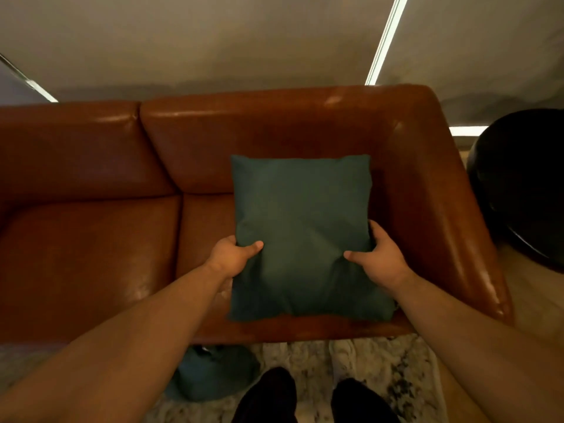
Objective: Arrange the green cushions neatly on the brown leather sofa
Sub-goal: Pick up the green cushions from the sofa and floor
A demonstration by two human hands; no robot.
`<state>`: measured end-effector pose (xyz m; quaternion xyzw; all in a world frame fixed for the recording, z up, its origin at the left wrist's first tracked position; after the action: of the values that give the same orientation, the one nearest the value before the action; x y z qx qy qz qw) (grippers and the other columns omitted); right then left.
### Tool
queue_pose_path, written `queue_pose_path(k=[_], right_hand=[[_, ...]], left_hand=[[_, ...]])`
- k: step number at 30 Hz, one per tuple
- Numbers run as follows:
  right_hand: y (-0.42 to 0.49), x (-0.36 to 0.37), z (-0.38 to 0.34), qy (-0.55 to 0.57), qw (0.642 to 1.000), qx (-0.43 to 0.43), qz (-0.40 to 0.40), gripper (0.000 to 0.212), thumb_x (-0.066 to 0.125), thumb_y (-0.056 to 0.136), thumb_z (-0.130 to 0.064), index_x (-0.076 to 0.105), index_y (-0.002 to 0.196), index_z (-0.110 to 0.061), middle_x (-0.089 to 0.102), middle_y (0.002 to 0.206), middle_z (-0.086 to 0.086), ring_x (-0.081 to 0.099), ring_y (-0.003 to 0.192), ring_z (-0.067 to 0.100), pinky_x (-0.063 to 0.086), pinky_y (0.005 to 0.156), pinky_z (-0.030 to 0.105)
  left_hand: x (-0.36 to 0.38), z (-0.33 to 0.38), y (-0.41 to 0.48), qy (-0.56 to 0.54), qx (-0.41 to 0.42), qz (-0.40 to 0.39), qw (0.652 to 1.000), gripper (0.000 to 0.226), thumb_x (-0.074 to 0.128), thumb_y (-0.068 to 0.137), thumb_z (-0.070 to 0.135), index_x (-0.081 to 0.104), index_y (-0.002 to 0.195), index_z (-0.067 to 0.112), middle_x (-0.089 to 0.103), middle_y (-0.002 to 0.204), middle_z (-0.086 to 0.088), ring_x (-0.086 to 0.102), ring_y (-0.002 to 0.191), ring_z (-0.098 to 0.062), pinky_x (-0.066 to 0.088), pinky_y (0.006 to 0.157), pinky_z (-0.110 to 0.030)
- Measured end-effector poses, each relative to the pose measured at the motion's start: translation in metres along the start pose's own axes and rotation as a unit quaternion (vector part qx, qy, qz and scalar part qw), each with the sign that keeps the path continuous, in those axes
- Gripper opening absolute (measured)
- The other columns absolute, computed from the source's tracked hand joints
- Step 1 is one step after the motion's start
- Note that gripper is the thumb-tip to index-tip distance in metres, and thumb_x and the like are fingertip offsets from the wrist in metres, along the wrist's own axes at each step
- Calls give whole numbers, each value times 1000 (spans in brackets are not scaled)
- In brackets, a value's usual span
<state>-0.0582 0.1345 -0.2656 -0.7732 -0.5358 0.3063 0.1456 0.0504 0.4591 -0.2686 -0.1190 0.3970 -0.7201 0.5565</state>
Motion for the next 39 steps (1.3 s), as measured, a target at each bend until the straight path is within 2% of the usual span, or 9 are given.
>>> queue_pose_path(k=[5, 12, 16, 20, 26, 29, 31, 34, 39], right_hand=[[35, 10, 43, -30, 999, 23, 3, 93, 89, 79, -12, 43, 158, -33, 68, 138, -3, 66, 123, 22, 53, 109, 50], [85, 27, 101, -47, 998, 30, -8, 82, 84, 85, -8, 48, 153, -36, 71, 127, -8, 69, 118, 19, 53, 109, 49], [99, 42, 129, -63, 997, 48, -25, 88, 83, 88, -9, 39, 160, -34, 68, 134, -8, 66, 124, 20, 51, 112, 48], [102, 45, 137, -95, 994, 37, -31, 94, 84, 88, -18, 31, 164, -32, 60, 149, -4, 58, 136, 23, 46, 117, 49], [91, 31, 122, -163, 986, 29, -24, 89, 82, 90, -24, 32, 163, -32, 60, 147, -3, 61, 131, 25, 49, 107, 34], [82, 22, 108, -149, 988, 41, -24, 87, 81, 91, -25, 32, 163, -29, 56, 154, 2, 59, 135, 27, 49, 112, 42], [73, 19, 92, -125, 991, 37, -38, 86, 80, 93, -23, 32, 163, -29, 51, 159, 4, 54, 141, 26, 46, 116, 45], [53, 10, 52, -131, 990, -2, -48, 83, 79, 94, -24, 33, 163, -29, 48, 161, 3, 51, 143, 25, 45, 117, 44], [4, -2, -33, -147, 984, -79, -57, 77, 77, 96, -26, 37, 161, -29, 49, 159, 2, 50, 144, 24, 45, 117, 43]], left_hand=[[22, -36, 41, 32, 19, 29, 999, 44, 78, 96, 22, 67, 132, 0, 72, 132, -16, 69, 120, -32, 55, 105, -42], [57, -97, 92, 40, 3, 30, 999, 36, 71, 100, 19, 67, 133, 4, 72, 124, -9, 67, 107, -21, 51, 89, -26], [68, -127, 111, 68, 2, 37, 997, 36, 72, 100, 16, 67, 134, 7, 74, 129, -11, 68, 123, -31, 53, 108, -42], [71, -136, 120, 114, 13, 50, 992, 43, 74, 98, 24, 64, 138, 12, 73, 133, -11, 66, 126, -32, 51, 110, -45], [63, -127, 110, 149, -5, 63, 987, 40, 77, 94, 19, 66, 130, 8, 75, 125, -16, 70, 118, -36, 55, 104, -47], [62, -116, 90, 121, -22, 36, 992, 36, 78, 92, 9, 68, 127, 3, 74, 125, -16, 70, 120, -35, 54, 107, -50], [61, -101, 68, 103, -13, 26, 994, 41, 76, 94, 5, 64, 133, 2, 69, 134, -11, 64, 130, -29, 47, 116, -42], [53, -71, 24, 61, -7, 43, 997, 52, 72, 98, 7, 53, 145, -3, 60, 147, -25, 57, 140, -36, 44, 117, -42], [21, -13, -60, 54, 47, 95, 993, 53, 69, 102, 18, 52, 150, 3, 58, 150, -16, 57, 137, -28, 45, 114, -34]])
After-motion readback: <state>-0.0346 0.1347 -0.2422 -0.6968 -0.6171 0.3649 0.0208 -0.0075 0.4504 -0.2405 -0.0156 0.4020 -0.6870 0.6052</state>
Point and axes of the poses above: each hand's wrist, its own y-axis towards the middle knuckle, its own x-axis out of the palm, z = x × y, the point moved 8 cm from there along y, towards the middle knuckle
